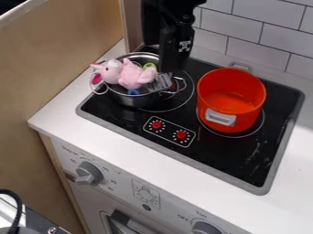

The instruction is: Move the pink bunny doll to the bottom right side of the cooker

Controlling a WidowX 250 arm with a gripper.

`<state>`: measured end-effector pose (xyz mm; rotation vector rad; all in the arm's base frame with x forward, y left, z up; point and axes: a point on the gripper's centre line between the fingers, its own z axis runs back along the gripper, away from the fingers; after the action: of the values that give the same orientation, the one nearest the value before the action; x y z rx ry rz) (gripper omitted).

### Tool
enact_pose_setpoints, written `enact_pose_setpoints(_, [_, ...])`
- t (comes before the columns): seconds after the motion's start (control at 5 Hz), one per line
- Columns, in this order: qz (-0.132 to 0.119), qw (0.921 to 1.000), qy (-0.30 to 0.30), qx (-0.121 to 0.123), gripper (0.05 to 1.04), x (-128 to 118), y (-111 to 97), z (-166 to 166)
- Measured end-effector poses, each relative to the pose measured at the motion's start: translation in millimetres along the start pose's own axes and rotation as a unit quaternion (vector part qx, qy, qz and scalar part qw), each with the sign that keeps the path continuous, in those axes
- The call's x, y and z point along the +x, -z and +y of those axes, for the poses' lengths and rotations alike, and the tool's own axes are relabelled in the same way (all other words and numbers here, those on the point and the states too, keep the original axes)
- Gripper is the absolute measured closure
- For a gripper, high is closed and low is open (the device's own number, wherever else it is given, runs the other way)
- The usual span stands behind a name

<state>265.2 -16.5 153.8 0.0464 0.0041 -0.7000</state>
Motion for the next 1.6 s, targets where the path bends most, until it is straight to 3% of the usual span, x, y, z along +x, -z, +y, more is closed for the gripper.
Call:
enact_pose_setpoints(0.4, [0.039, 0.999, 0.022, -0.007, 0.086, 5, 22, -2])
enact_pose_setpoints(1.0, [0.041, 0.9988, 0.028, -0.008, 0.086, 5, 23, -3])
enact_pose_setpoints(1.4, [-0.036, 0.9932, 0.096, 0.055, 0.086, -11, 19, 11])
enact_pose_setpoints(1.6, [-0.051, 0.9885, 0.119, 0.079, 0.086, -17, 10, 17])
